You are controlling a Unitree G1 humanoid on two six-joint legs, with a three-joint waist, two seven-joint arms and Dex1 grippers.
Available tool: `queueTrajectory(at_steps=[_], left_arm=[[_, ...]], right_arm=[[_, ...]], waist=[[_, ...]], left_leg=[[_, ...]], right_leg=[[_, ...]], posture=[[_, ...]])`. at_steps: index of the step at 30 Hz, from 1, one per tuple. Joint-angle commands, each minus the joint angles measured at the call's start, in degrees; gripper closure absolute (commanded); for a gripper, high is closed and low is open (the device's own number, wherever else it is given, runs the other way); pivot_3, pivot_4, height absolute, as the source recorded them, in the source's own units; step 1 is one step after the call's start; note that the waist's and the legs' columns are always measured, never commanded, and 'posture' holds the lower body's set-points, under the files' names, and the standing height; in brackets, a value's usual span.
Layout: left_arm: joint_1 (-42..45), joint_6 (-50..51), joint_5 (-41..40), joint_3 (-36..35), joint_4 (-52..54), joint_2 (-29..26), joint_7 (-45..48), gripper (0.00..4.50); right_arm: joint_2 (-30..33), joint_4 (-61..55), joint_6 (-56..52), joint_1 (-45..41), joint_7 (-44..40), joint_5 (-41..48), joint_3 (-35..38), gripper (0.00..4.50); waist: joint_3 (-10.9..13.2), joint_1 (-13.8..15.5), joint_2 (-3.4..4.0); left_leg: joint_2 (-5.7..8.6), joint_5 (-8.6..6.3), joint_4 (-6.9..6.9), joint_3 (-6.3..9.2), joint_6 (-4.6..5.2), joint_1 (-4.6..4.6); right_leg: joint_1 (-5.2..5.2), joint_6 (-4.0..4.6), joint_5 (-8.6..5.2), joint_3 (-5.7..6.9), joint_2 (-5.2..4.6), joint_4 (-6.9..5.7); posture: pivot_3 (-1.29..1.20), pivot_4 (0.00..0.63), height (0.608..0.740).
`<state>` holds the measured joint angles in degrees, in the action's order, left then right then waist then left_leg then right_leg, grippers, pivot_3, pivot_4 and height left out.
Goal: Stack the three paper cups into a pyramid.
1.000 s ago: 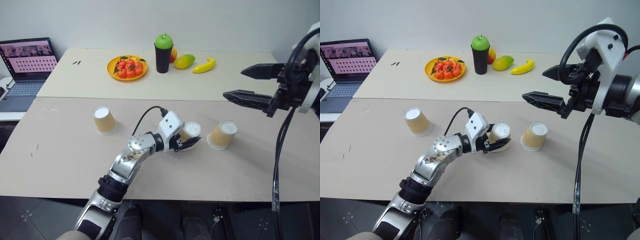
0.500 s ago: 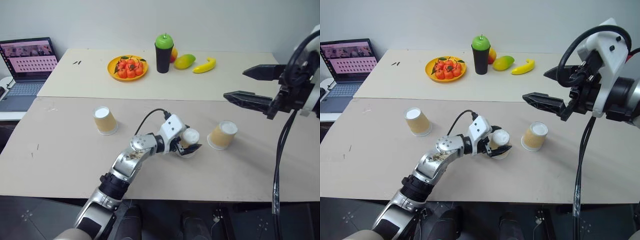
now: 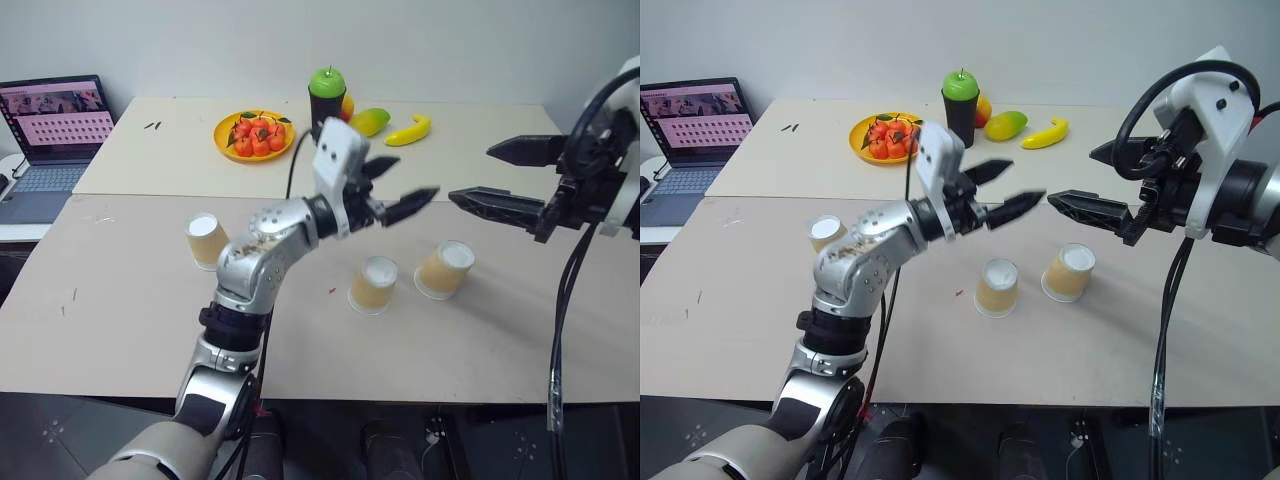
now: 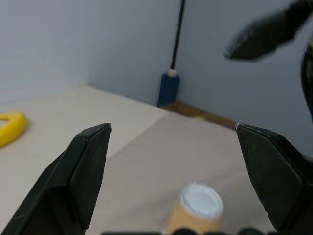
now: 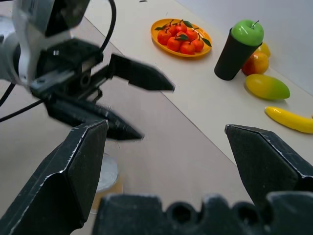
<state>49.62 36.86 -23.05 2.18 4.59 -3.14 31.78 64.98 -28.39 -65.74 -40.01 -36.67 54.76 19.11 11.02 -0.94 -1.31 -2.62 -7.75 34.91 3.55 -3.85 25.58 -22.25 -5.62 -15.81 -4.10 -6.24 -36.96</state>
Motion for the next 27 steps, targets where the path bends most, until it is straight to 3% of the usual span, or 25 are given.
queueTrajectory(at_steps=[1, 4, 10, 14, 19, 27], left_arm=[[3.4, -0.8, 2.5, -4.7, 1.2, -3.4, -6.6, 0.14], [6.6, -2.1, 9.5, -5.1, 3.0, -9.8, -12.2, 0.14], [10.6, 7.1, 10.1, -10.3, 8.5, -14.1, -20.7, 0.14], [1.7, 22.8, 5.8, -13.4, 23.0, -14.0, -23.6, 0.14], [-7.8, 32.3, 5.5, -15.3, 35.2, -14.1, -26.5, 0.14], [-23.2, 28.2, 10.7, -16.1, 42.6, -13.5, -31.8, 0.14]], right_arm=[[0.1, 1.2, 3.3, -1.2, -1.3, -1.2, 0.0, 0.00], [-0.4, 2.8, 5.3, -2.6, -3.2, -2.2, -2.6, 0.00], [-1.0, 6.8, 8.4, -5.4, -9.7, -3.8, -7.6, 0.00], [-0.2, 8.3, 9.0, -4.7, -19.3, -1.0, -8.1, 0.00], [-2.2, 13.7, 10.8, -6.7, -24.1, -2.2, -9.5, 0.00], [-5.4, 18.7, 15.0, -8.6, -28.2, -8.6, -15.1, 0.00]], waist=[[0.0, -0.2, 0.00], [0.0, -0.5, 0.00], [0.0, 0.2, -0.01], [0.0, 0.0, 0.01], [0.0, 0.0, -0.04], [0.0, -0.1, -0.05]], left_leg=[[0.00, 0.00, 0.00, 0.00, 0.00, -0.02], [0.00, 0.00, -0.02, -0.01, 0.00, -0.04], [0.01, -0.01, -0.07, 0.01, 0.00, 0.06], [0.01, -0.03, -0.11, -0.01, 0.04, 0.03], [0.00, -0.03, -0.02, 0.01, 0.03, 0.04], [0.01, -0.02, 0.01, 0.00, 0.01, -0.06]], right_leg=[[0.00, 0.00, 0.00, 0.00, 0.00, 0.00], [0.01, 0.00, 0.00, -0.02, 0.00, -0.01], [0.00, -0.03, 0.00, 0.01, 0.00, 0.15], [0.02, -0.05, -0.02, -0.02, 0.00, 0.19], [-0.01, -0.05, -0.02, 0.01, 0.00, 0.08], [0.05, -0.01, 0.01, -0.01, 0.00, -0.02]], posture=[[0.00, 0.150, 0.735], [0.00, 0.150, 0.735], [0.00, 0.150, 0.735], [0.00, 0.150, 0.735], [0.00, 0.150, 0.735], [0.00, 0.150, 0.735]])
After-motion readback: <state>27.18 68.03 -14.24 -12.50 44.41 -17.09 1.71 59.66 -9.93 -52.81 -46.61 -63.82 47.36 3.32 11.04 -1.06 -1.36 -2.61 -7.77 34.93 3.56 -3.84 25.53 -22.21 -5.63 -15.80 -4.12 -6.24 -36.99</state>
